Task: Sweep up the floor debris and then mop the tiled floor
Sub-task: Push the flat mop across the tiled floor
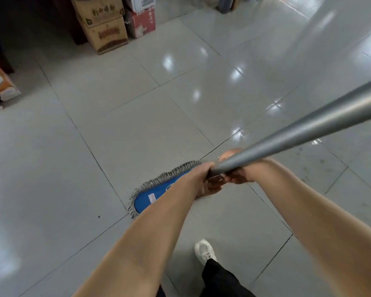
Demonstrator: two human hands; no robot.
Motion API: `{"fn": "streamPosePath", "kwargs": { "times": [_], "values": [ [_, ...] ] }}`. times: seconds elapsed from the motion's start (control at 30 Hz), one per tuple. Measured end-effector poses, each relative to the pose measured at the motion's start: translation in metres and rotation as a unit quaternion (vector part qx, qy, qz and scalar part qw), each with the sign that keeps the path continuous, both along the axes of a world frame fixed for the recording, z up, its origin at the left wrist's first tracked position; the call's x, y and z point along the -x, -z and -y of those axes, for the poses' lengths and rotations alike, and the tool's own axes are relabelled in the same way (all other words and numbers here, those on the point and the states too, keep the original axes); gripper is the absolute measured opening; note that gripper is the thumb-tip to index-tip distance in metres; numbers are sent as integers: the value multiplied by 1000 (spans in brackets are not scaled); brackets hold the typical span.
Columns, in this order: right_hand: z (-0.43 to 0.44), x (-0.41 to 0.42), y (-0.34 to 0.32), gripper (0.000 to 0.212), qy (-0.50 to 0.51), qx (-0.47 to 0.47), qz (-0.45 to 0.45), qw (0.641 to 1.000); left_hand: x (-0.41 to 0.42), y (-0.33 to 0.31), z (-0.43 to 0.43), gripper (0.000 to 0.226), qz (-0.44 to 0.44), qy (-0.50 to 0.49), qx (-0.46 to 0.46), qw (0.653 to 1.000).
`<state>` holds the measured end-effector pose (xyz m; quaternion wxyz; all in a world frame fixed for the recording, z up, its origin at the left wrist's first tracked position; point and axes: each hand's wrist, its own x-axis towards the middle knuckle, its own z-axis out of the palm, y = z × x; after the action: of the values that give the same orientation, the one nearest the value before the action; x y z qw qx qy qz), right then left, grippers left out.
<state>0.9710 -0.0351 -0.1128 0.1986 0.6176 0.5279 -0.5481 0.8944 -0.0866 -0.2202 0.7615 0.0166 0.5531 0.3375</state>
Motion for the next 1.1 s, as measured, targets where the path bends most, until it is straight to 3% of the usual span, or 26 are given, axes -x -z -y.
{"fn": "streamPosePath", "kwargs": {
  "times": [0.1,0.17,0.23,0.27,0.33,0.4,0.5,0.67,0.8,0.93,1.0,1.1],
  "values": [
    [7,22,-21,16,68,-104,-76,989,37,0,3,24,27,-45,16,998],
    [9,41,-39,15,140,-152,-259,944,62,-2,10,27,43,-56,17,997],
    [13,53,-56,37,213,-84,-433,872,77,-5,17,25,45,-48,15,998],
    [16,59,-61,49,199,-57,-487,849,83,-7,20,23,43,-34,17,998],
    [22,69,-69,54,108,-62,-528,840,86,-11,20,18,39,-15,21,999],
    [23,71,-66,73,56,-56,-550,831,85,-15,16,13,38,-13,28,999],
    [18,71,-62,54,61,-81,-580,808,86,-18,8,17,50,4,36,998],
    [2,62,-57,85,-7,-72,-595,801,91,-27,-8,31,82,9,51,995],
    [-21,62,-62,75,-51,-76,-569,817,92,-32,-23,37,102,-22,68,992],
    [-40,71,-76,54,-112,-109,-535,831,88,-29,-35,34,144,-146,69,976],
    [-44,78,-77,46,-61,-162,-508,844,85,-25,-39,43,163,-203,74,963],
    [-46,87,-64,40,95,-324,-434,835,83,-22,-49,52,189,-226,80,952]
  ]
}}
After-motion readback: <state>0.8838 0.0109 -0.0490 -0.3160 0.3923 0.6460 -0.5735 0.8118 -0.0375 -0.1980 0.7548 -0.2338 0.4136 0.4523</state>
